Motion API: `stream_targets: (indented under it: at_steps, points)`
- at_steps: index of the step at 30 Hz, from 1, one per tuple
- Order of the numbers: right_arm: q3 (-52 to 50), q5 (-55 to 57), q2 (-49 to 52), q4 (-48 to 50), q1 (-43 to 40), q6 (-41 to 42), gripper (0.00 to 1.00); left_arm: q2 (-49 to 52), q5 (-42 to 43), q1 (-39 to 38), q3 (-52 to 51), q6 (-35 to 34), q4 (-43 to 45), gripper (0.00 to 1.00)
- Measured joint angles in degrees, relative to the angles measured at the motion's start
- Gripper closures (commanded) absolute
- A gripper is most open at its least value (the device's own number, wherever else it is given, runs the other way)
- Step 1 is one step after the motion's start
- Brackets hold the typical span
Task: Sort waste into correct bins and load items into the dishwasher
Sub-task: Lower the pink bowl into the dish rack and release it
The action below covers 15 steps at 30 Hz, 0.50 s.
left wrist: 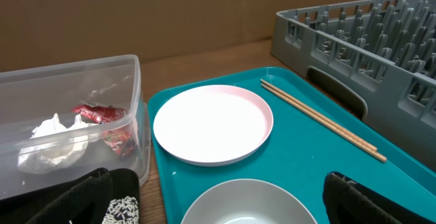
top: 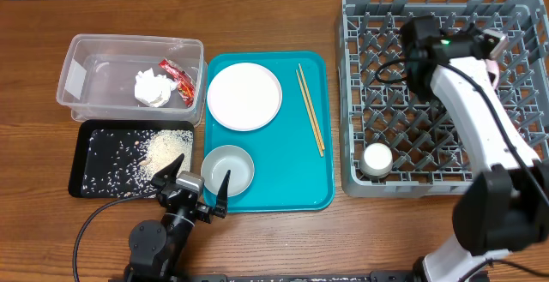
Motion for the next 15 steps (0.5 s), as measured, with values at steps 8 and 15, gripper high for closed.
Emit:
stream_targets:
  at_steps: [8,15]
  points:
    - [0.0,1.7,4.6,-2.4,2.3,0.5,0.96,0.0,0.0,0.0,0.0,0.0,0.0,0.0]
    - [0.0,0.8,4.7,-3.9,6.6,1.2,0.96,0.0,0.0,0.0,0.0,0.0,0.0,0.0]
